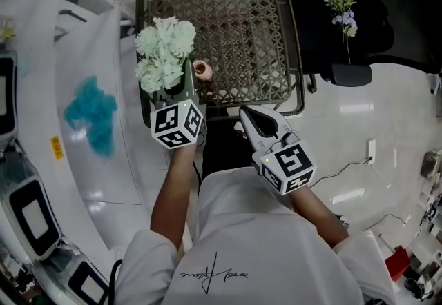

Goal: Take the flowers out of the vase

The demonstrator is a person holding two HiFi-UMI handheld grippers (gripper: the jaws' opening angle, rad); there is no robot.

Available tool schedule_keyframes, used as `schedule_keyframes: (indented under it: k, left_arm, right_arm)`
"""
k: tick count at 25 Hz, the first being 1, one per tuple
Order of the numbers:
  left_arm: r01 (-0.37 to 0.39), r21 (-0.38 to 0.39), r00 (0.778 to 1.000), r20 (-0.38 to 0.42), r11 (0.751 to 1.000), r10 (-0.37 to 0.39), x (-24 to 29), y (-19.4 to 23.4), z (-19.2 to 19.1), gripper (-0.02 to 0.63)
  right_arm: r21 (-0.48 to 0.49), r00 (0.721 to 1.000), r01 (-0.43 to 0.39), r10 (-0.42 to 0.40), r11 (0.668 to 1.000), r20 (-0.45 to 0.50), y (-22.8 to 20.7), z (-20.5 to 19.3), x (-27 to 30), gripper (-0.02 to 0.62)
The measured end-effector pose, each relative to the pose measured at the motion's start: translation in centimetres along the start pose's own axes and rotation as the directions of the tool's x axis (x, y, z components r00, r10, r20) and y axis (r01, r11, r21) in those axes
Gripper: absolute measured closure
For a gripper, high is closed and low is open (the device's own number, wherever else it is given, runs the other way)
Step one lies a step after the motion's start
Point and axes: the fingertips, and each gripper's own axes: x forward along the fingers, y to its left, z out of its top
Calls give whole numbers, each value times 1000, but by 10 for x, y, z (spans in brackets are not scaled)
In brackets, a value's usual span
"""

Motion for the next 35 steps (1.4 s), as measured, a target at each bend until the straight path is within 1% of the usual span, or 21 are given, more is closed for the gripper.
schedule_keyframes:
  k: [3,6,8,23,35]
  left_arm:
    - [6,11,1000,9,1000,-6,-3,-3,6,535]
    - [9,47,1000,15,999,-10,-6,-7,12,536]
    - [12,56,1000,16,998,-13,-8,-11,13,535]
    - [-2,45,999,52,999,0,-21,-18,30,537]
    - [7,31,998,65,999,-9,-33,-17,40,538]
  right_arm:
    - [1,1000,-5,5,1000,9,1,3,1,591]
    - [0,1000,-15,15,1000,16,4,4,1,591]
    - [-1,1000,-20,20,1000,18,5,5,-1,591]
    - [5,999,0,0,1000,55,-5,14,-12,591]
    - [-4,996,-23,23,1000,85,9,24,-16,591]
